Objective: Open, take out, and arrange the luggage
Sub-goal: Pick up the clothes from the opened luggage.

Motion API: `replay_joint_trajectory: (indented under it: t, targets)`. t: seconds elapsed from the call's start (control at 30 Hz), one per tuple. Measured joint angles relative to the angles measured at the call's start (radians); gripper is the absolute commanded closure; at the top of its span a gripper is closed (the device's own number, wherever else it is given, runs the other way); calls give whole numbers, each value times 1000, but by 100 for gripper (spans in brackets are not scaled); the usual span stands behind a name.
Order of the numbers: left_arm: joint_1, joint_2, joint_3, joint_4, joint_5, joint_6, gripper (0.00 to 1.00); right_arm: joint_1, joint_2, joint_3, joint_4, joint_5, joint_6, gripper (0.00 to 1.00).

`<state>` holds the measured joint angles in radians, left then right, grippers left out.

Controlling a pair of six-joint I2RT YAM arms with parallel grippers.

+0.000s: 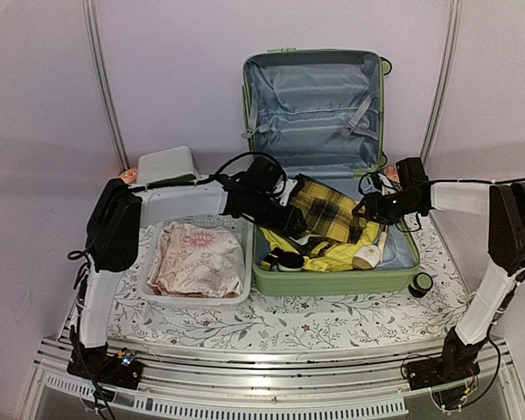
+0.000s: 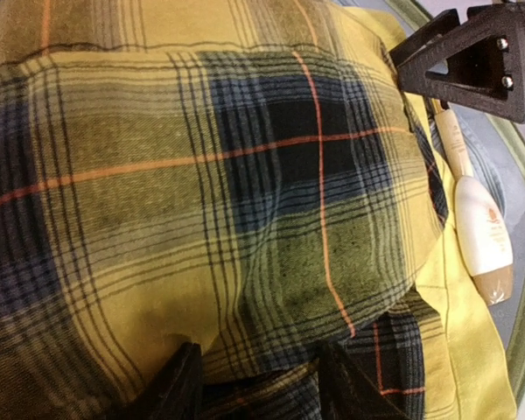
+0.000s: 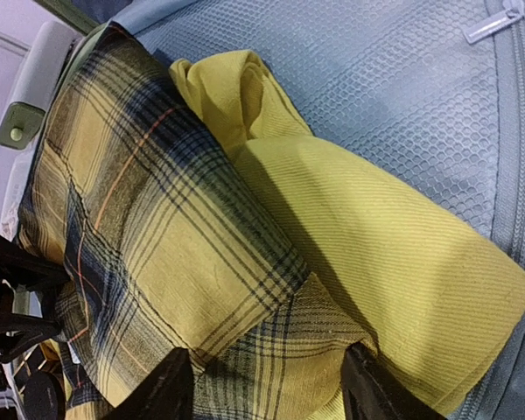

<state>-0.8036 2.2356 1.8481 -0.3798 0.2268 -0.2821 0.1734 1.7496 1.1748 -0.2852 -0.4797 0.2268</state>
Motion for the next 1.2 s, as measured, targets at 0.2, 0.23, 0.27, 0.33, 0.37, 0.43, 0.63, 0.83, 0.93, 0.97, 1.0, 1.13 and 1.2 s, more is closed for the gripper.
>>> replay_joint_trajectory:
  t: [0.2,0.23,0.27,0.33,0.37,0.43,0.63,0.83,0.93,0.97,1.0,1.13,1.2]
  targets:
    - [13,-20,-17,-26,-31,10,51,-5,6,42,-30,-5,-27,25]
    - [17,-24,-21,-27,-33,10,52,-6,6,51,-32,-6,-33,25]
    - [20,-27,-24,-28,-35,11,52,-8,6,59,-33,-8,-38,25]
    - [29,-31,-27,-29,-38,13,52,-15,17,84,-43,-23,-49,25]
    - [32,-31,-28,-30,-39,13,52,-19,28,99,-47,-31,-55,25]
    - [38,-31,-29,-29,-39,13,52,-25,57,130,-53,-50,-63,25]
    - [40,-33,-34,-27,-43,18,53,-32,164,202,-77,-142,-83,36]
    - [42,-51,-60,-15,-44,24,53,-33,191,215,-89,-260,-90,58]
    - [47,-72,-92,5,-37,29,53,-35,190,211,-88,-304,-90,72]
    - [48,-77,-100,10,-34,30,53,-37,189,209,-87,-316,-87,77]
    - [50,-82,-108,16,-32,31,53,-37,185,206,-87,-324,-84,80]
    - [52,-100,-137,37,-28,33,52,-36,146,195,-93,-344,-77,93]
    - [54,-121,-163,48,-27,39,50,-36,113,188,-101,-348,-68,96]
